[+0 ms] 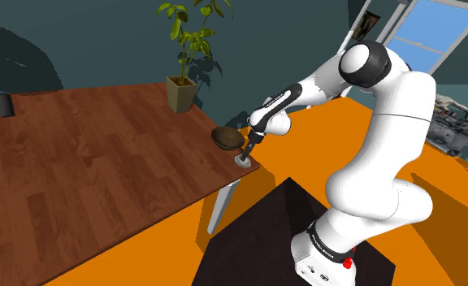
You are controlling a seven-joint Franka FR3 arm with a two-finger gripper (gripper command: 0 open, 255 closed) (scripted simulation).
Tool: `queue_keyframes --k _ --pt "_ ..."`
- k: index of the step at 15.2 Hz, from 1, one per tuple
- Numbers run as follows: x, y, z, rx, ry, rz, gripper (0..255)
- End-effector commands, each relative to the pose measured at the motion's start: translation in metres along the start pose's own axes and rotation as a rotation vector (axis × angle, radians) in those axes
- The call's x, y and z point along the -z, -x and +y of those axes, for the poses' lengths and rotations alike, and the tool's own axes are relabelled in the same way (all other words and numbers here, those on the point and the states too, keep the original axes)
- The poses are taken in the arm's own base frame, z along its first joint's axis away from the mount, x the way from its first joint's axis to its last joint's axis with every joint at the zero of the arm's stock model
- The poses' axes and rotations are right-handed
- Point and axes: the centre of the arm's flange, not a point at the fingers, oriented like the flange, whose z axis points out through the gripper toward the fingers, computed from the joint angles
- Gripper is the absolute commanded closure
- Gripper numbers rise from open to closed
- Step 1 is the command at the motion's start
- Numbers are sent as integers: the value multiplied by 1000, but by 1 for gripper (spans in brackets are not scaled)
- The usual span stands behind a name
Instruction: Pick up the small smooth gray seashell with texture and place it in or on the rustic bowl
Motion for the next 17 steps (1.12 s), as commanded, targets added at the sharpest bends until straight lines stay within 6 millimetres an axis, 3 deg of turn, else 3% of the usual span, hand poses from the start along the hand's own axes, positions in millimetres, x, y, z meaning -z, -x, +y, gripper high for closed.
queue_keyframes --k 1,10,17 --pt "0 0 0 0 0 0 255" --pt "0 0 0 0 0 0 255" --pt "36 -3 -5 0 0 0 255"
